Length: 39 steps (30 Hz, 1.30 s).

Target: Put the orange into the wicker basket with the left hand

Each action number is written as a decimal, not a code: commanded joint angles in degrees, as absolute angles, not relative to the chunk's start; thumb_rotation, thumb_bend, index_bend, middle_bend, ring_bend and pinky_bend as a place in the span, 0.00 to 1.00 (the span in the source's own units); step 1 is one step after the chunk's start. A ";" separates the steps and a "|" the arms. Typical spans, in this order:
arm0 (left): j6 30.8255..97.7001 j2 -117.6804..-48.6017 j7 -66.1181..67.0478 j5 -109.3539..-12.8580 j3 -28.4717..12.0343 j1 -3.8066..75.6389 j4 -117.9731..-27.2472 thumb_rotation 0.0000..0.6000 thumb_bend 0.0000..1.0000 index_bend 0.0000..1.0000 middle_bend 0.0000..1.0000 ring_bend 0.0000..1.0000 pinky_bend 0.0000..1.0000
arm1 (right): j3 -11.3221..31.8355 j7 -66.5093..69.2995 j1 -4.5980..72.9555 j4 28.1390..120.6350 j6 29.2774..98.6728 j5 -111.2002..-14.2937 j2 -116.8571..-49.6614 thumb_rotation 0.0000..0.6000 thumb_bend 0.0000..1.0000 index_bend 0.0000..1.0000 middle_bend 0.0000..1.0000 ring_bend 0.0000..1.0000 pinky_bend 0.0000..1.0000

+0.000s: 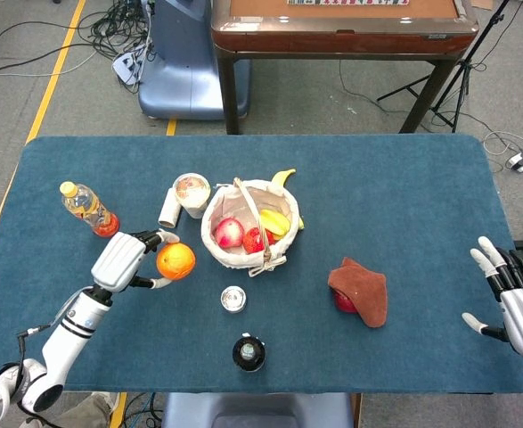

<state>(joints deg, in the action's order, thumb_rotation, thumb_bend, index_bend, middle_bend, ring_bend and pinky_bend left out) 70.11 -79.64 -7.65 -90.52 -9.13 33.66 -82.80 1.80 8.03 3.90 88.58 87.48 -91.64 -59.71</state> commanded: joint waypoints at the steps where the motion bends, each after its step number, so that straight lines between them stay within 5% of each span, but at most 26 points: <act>1: 68.05 -80.56 -6.27 -88.87 -10.38 35.39 -82.92 1.00 0.10 0.49 0.46 0.50 0.68 | 1.83 8.09 3.86 88.53 87.55 -91.59 -59.68 1.00 0.00 0.00 0.00 0.00 0.02; 26: 62.68 -89.12 -0.01 -78.52 -16.59 43.79 -80.71 1.00 0.10 0.42 0.44 0.47 0.68 | 1.85 8.68 3.98 87.98 87.20 -91.20 -59.53 1.00 0.00 0.00 0.00 0.00 0.03; 34: 61.59 -91.33 2.52 -76.22 -16.86 45.43 -79.37 1.00 0.10 0.35 0.30 0.40 0.69 | 1.95 8.94 4.05 87.85 86.97 -90.90 -59.41 1.00 0.01 0.00 0.00 0.00 0.03; 39: 61.33 -91.46 4.23 -74.66 -16.77 45.52 -79.59 1.00 0.10 0.19 0.11 0.23 0.62 | 2.05 9.13 4.20 87.81 87.04 -91.07 -59.36 1.00 0.01 0.00 0.00 0.00 0.03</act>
<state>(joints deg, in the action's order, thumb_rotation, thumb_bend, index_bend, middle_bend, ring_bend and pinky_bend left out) 61.22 -91.46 4.09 -74.78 -16.80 45.53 -79.48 2.05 9.14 4.19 87.81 87.03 -91.07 -59.35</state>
